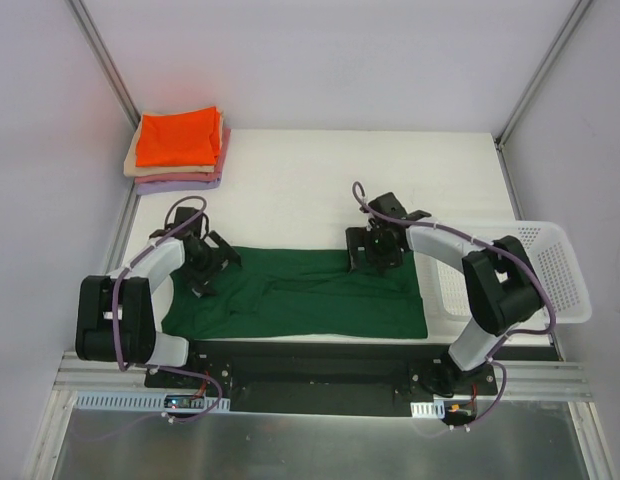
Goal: Fold and stack the t-shirts
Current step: Fold the other side of the tshirt into a rectangle, then rotate the tshirt 90 degrees
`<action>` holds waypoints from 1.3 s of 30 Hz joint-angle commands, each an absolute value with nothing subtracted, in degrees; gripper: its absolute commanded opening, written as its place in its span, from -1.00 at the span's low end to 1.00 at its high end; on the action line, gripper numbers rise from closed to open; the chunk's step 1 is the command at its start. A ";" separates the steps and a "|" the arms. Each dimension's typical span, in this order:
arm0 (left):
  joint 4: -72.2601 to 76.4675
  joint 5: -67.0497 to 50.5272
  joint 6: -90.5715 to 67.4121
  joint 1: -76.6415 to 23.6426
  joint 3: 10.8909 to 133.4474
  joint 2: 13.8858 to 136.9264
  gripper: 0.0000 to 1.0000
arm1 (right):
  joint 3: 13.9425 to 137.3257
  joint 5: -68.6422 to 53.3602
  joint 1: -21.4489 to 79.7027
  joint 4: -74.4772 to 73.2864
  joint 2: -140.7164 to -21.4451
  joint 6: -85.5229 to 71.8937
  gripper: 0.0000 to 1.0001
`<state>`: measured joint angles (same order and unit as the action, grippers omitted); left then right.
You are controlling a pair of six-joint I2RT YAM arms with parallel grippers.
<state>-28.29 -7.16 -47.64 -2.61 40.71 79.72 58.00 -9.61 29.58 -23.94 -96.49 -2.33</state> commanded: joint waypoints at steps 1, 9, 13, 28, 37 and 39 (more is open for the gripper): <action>-25.23 -5.97 -45.09 -1.23 37.88 85.34 0.98 | 53.97 -8.69 26.98 -23.47 -96.95 -2.28 0.93; -24.00 -8.44 -45.44 -7.54 50.95 92.27 0.98 | 51.16 -13.45 27.68 -23.38 -91.06 -2.81 0.93; -24.08 -8.27 -47.02 -13.35 62.99 102.63 0.98 | 49.22 -13.10 27.95 -25.04 -88.42 -1.93 0.93; -17.71 -18.28 -58.25 -20.04 150.04 159.96 0.98 | 46.84 -37.50 47.35 -17.33 -86.75 -4.75 0.93; -7.12 -12.50 -56.78 -21.36 144.76 159.96 0.98 | 50.01 -24.97 50.36 -21.44 -84.64 -4.31 0.93; -7.03 -9.68 -57.13 -21.18 143.53 159.44 0.98 | 49.49 -23.30 50.36 -21.88 -83.15 -4.66 0.93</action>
